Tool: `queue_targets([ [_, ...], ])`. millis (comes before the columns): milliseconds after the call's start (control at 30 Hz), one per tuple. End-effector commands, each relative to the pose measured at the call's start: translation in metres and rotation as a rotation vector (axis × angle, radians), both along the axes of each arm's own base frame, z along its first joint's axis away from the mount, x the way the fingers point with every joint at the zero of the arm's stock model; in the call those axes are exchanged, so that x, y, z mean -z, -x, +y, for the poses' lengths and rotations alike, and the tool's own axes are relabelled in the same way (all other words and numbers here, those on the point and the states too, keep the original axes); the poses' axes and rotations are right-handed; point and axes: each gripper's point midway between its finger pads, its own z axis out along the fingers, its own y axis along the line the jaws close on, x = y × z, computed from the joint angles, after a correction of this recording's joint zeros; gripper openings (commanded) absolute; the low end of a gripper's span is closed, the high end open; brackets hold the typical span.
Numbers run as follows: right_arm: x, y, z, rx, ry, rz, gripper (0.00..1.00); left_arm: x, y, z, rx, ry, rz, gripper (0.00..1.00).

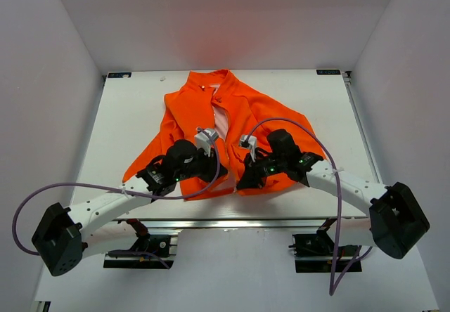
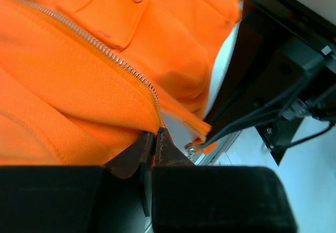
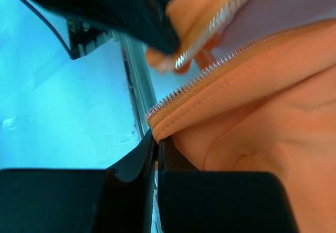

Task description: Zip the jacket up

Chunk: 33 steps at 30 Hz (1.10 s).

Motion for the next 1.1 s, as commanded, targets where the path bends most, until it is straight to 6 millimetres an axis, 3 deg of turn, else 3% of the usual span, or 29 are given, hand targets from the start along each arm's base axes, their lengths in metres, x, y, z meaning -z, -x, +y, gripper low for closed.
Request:
queue_targets([
  [0,-0.030,-0.003,0.013,-0.094,-0.100,-0.033,0.00,-0.023,0.010,-0.017,0.122,0.097,-0.085,0.00],
  [133,-0.027,-0.009,0.014,-0.075,-0.082,-0.017,0.00,-0.027,0.018,-0.019,0.168,0.138,-0.100,0.00],
  [433,-0.044,-0.023,0.021,0.005,-0.160,-0.028,0.00,-0.028,0.029,-0.016,0.175,0.184,-0.085,0.00],
  [833,-0.047,-0.004,0.020,-0.058,-0.205,0.082,0.00,-0.032,0.006,0.002,-0.026,0.198,-0.103,0.00],
  [1067,-0.053,-0.007,0.026,-0.043,-0.237,0.122,0.00,-0.029,-0.003,0.005,-0.107,0.215,-0.072,0.00],
])
